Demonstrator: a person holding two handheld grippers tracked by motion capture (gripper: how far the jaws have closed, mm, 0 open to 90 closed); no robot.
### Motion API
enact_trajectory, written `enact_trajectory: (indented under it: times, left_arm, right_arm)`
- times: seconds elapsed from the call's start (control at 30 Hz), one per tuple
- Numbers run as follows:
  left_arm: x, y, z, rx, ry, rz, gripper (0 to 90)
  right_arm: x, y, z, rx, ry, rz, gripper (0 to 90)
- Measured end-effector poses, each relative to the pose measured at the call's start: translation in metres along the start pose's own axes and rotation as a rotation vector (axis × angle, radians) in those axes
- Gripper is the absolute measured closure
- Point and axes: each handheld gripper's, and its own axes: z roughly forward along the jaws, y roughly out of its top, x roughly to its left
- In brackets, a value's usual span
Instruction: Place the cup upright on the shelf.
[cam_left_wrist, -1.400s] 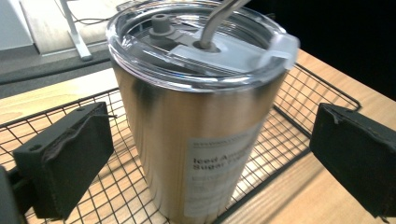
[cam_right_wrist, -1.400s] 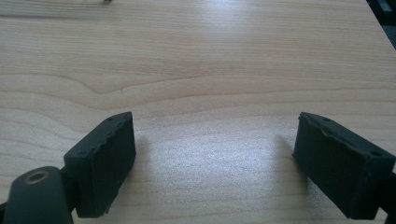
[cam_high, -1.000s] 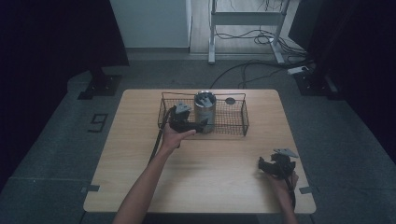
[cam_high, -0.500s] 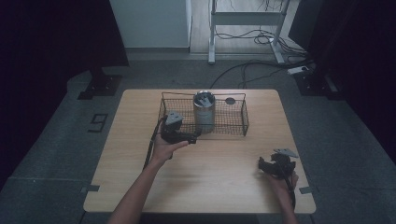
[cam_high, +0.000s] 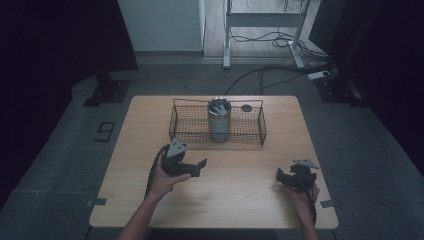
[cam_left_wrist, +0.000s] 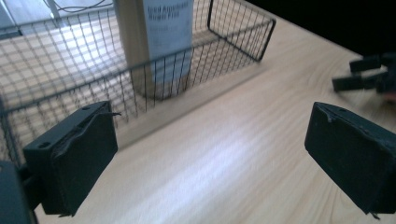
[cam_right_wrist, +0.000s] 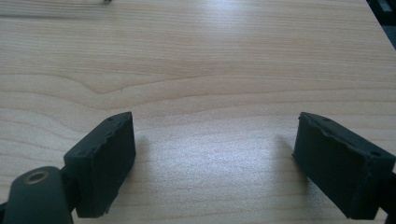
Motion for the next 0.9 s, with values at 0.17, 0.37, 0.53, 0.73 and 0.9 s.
enact_trajectory:
  times: [0.17,0.37,0.53,0.73,0.9]
  left_arm:
    - [0.0,-0.023,-0.004,0.03,0.018,0.001,2.3]
    - [0.003,-0.043,-0.002,0.066,0.032,-0.022,3.0]
    - [0.004,-0.051,0.001,0.08,0.047,-0.034,3.6]
    - [0.005,-0.052,0.001,0.076,0.047,-0.042,4.2]
    - [0.004,-0.053,0.003,0.079,0.048,-0.041,4.2]
  right_arm:
    - [0.0,0.0,0.0,0.0,0.0,0.0,12.5]
    - [0.0,0.0,0.0,0.001,0.0,0.001,12.5]
    - [0.0,0.0,0.0,0.0,0.0,0.0,12.5]
    - [0.0,0.0,0.0,0.0,0.0,0.0,12.5]
    - [0.0,0.0,0.0,0.0,0.0,0.0,12.5]
